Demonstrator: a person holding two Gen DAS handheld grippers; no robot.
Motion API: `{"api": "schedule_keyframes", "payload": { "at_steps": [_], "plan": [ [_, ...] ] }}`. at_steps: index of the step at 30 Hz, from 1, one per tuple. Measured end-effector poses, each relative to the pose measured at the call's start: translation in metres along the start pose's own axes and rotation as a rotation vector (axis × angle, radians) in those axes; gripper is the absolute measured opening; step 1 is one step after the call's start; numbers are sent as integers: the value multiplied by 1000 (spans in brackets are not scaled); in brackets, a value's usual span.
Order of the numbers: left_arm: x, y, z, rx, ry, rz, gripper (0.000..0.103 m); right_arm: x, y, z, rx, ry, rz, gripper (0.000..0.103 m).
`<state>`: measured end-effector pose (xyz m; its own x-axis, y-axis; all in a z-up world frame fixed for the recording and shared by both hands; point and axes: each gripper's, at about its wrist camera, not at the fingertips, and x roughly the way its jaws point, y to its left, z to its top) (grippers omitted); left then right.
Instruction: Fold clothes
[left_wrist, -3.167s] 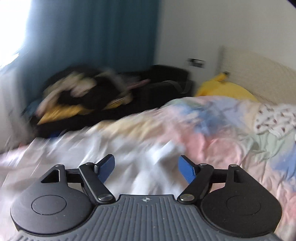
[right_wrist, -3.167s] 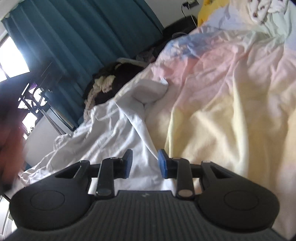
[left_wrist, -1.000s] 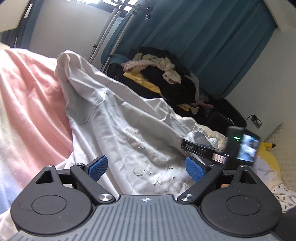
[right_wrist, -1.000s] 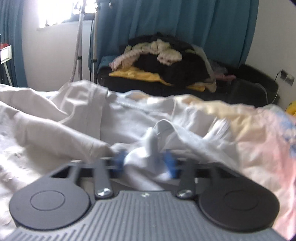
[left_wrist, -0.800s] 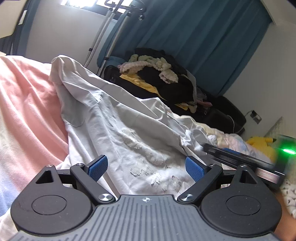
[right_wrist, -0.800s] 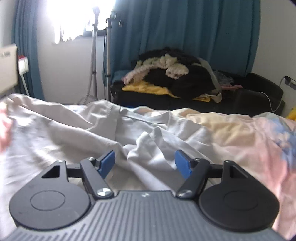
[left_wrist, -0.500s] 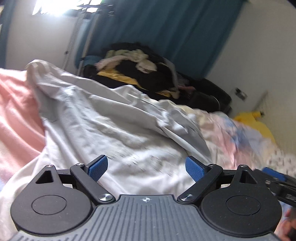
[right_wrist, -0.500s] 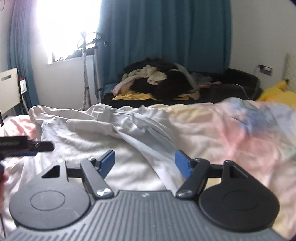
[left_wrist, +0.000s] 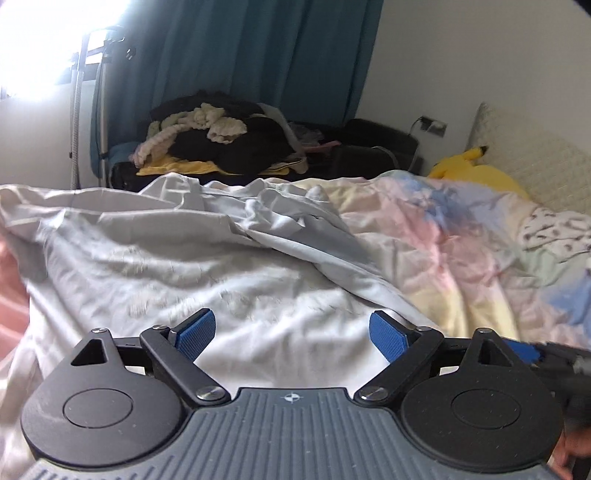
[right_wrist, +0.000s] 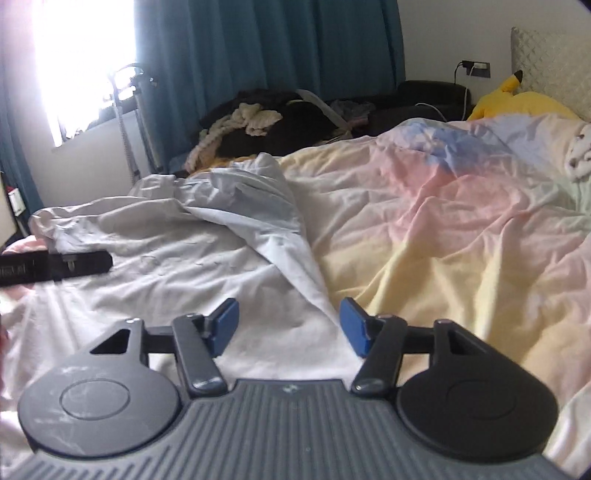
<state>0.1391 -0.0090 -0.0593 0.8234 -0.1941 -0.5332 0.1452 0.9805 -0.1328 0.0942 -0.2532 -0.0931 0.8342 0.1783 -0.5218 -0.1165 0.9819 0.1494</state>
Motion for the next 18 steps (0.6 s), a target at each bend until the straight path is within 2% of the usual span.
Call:
{"api": "schedule_keyframes", "payload": {
  "at_steps": [3,5,12,15,17,18],
  "plan": [
    [27,0,21,28,-16,28,89,19,2,-7,-65,3,-32,50],
    [50,-4,36,91,-37,64,89,26,6,-8,-95,-10,-37,47],
    [139,-33,77,461,-71,105,89,33,29,-5,-279,-104,-16,47],
    [178,-39,89,535,-29,146,77,42,30,-4,-310,-100,-19,47],
    [197,-43,95,550,-7,131,72,48,29,-5,-328,-91,-29,46],
    [204,-45,96,563,3,126,65,52,28,-5,-333,-87,-39,46]
  ]
}}
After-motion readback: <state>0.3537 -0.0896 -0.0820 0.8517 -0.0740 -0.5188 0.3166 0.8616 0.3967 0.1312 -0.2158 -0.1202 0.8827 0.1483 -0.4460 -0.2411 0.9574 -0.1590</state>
